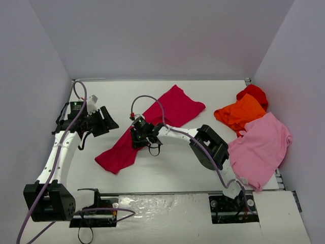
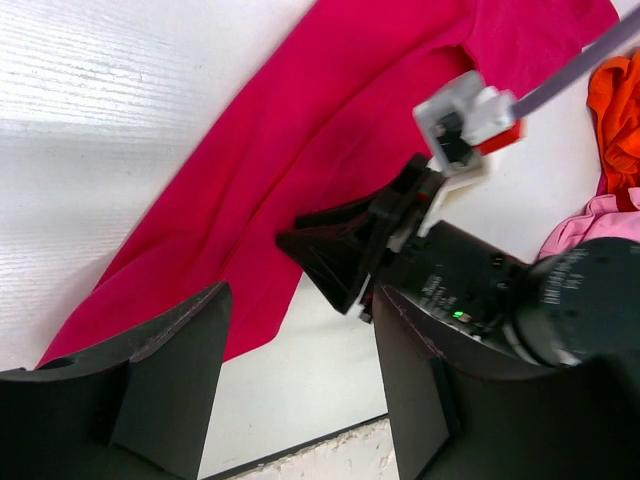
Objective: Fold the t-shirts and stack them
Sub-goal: Rotate the tshirt 90 degrees
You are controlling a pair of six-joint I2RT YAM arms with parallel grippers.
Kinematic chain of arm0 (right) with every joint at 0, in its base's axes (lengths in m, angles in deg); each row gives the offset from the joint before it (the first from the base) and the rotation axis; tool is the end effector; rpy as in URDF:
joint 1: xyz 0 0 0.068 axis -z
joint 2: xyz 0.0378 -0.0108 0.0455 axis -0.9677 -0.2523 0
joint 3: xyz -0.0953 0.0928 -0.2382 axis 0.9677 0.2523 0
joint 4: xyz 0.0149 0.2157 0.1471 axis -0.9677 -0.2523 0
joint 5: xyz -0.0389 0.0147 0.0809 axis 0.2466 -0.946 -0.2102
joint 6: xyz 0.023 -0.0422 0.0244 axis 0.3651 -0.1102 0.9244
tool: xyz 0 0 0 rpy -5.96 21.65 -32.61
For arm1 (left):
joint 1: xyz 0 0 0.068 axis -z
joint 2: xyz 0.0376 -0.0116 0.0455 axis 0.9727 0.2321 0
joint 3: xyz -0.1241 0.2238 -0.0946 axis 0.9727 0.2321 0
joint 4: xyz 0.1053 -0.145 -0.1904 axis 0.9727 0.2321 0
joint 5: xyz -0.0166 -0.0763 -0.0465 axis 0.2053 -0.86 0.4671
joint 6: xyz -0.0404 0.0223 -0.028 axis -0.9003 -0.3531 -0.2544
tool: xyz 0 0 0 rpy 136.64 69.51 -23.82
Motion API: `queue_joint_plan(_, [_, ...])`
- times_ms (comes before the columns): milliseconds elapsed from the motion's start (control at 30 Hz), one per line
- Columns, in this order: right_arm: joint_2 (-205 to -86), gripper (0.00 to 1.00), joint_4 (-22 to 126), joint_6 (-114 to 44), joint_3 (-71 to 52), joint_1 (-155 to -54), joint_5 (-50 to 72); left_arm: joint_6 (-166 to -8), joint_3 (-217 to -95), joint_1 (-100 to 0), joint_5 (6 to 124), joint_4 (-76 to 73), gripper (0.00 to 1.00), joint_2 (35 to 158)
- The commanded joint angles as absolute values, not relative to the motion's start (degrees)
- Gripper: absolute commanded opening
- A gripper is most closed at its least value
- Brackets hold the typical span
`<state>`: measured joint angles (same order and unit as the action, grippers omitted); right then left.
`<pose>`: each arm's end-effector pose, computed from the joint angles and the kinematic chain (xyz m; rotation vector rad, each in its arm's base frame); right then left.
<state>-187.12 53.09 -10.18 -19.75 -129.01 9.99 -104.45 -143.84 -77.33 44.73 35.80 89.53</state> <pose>0.2817 0.3918 0.1722 -0.5460 2.3210 0.9532 0.2509 -0.0137 0.3098 -0.3544 2.3348 -0.8242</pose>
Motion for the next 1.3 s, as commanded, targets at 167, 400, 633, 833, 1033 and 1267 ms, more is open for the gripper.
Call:
queue_joint_plan(167, [-181.20, 0.00, 48.62, -10.61, -5.80, -127.92, 15.37, -104.65, -145.08, -77.19, 43.25, 31.93, 0.55, 89.03])
queue_joint_plan(400, [-165.84, 0.00, 44.96, -9.63, 12.83, -120.57, 18.16, -105.57, -144.40, -77.19, 41.37, 30.04, 0.55, 89.73])
queue_joint_plan(633, [-152.37, 0.00, 31.99, -9.87, 16.64, -116.59, 33.47, -107.10, -142.71, -77.19, 39.97, 27.83, 0.55, 89.84])
queue_joint_plan(833, [-141.96, 0.43, 29.85, -8.27, 12.24, -116.74, 33.77, -107.63, -142.38, -77.19, 39.92, 27.20, 0.55, 89.99])
queue_joint_plan(1033, [-136.62, 0.64, 27.47, -2.36, 12.62, -119.89, 27.49, -107.76, -142.39, -77.19, 40.15, 27.16, 0.55, 89.38])
queue_joint_plan(1267, [-131.00, 0.62, 26.96, 14.11, 24.33, -133.28, 25.04, -107.97, -142.56, -77.19, 39.67, 26.51, 0.55, 90.20])
